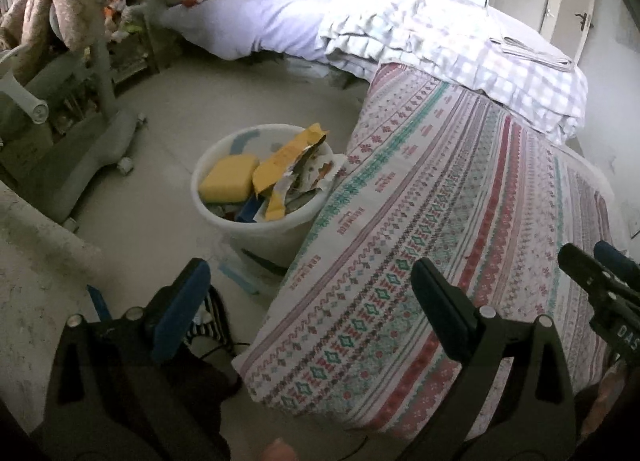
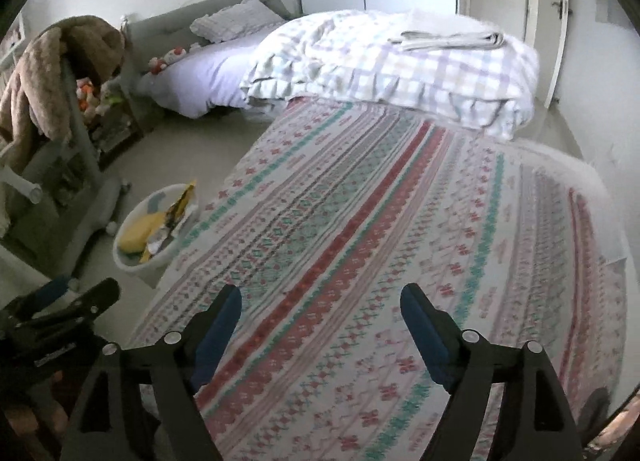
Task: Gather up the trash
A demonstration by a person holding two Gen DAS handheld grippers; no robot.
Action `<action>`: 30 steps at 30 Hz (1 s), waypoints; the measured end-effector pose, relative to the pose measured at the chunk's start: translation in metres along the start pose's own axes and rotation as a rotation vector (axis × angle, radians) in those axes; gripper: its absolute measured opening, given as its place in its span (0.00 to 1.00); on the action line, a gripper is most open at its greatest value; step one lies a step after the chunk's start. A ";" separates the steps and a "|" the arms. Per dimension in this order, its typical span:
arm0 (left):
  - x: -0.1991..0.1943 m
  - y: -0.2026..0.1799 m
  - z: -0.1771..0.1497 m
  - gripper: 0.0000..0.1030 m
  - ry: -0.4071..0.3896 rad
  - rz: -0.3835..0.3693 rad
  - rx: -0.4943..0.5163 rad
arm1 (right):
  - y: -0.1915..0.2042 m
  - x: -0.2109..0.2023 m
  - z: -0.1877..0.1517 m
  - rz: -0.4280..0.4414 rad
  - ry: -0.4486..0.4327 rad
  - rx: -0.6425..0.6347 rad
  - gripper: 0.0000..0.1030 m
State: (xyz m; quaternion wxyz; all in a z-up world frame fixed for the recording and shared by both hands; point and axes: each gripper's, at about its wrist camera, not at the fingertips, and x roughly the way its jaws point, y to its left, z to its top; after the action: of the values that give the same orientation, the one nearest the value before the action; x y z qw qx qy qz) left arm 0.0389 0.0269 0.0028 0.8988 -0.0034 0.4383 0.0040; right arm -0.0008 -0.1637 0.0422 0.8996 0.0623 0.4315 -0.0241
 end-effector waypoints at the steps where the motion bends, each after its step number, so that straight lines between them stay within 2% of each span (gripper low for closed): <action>1: -0.002 -0.002 -0.002 0.97 -0.007 0.005 0.002 | 0.000 -0.001 -0.001 -0.006 -0.001 -0.004 0.81; 30: -0.004 0.000 -0.008 0.97 -0.016 -0.009 -0.018 | 0.009 0.007 -0.012 -0.008 0.022 0.007 0.83</action>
State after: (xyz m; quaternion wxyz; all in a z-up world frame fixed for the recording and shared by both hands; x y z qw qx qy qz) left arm 0.0304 0.0272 0.0010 0.9023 -0.0135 0.4309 0.0038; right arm -0.0044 -0.1527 0.0303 0.8945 0.0642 0.4414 -0.0287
